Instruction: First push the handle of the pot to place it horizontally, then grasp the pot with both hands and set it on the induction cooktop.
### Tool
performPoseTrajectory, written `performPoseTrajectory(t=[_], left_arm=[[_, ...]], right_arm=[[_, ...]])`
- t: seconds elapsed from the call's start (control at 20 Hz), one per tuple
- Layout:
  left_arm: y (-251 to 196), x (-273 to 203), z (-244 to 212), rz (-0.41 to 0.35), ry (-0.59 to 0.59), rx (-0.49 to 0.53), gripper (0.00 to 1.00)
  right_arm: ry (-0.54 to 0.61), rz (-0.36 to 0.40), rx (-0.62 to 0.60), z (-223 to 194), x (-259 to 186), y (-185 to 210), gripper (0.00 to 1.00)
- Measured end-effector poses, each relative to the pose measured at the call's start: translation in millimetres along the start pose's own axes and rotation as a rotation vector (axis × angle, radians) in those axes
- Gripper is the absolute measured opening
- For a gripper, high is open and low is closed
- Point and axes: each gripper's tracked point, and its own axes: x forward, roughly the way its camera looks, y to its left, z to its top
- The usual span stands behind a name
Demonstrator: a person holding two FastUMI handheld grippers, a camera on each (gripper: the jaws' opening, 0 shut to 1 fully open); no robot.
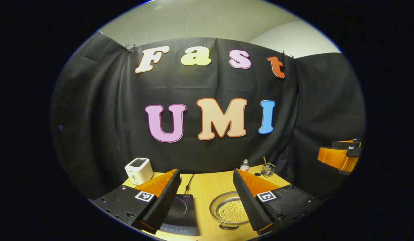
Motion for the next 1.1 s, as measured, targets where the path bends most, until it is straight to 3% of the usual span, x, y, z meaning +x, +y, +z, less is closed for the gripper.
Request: performPoseTrajectory(t=[0.4, 0.5, 0.55, 0.65, 1.1], left_arm=[[23.6, 3.7, -2.7, -0.006, -0.001, 0.002, 0.92], [29.1, 3.1, -2.6, -0.003, -0.004, 0.008, 0.96], [32.0, 2.6, -3.0, -0.001, -0.008, 0.013, 0.92], [37.6, 2.4, -0.7, 0.006, -0.018, 0.024, 0.96], [47.6, 6.3, 1.4, 0.006, -0.043, 0.021, 0.92]], right_arm=[[0.006, -0.054, 0.008, -7.3, 1.3, 3.5, 0.97], [0.009, -0.062, 0.008, -8.4, 0.0, 4.7, 0.97], [0.008, -0.064, 0.005, -7.4, 0.7, 5.8, 0.97], [0.006, -0.061, -0.005, -7.2, 2.8, 9.7, 0.97], [0.014, -0.054, -0.015, -9.9, 10.7, 21.7, 0.97]])
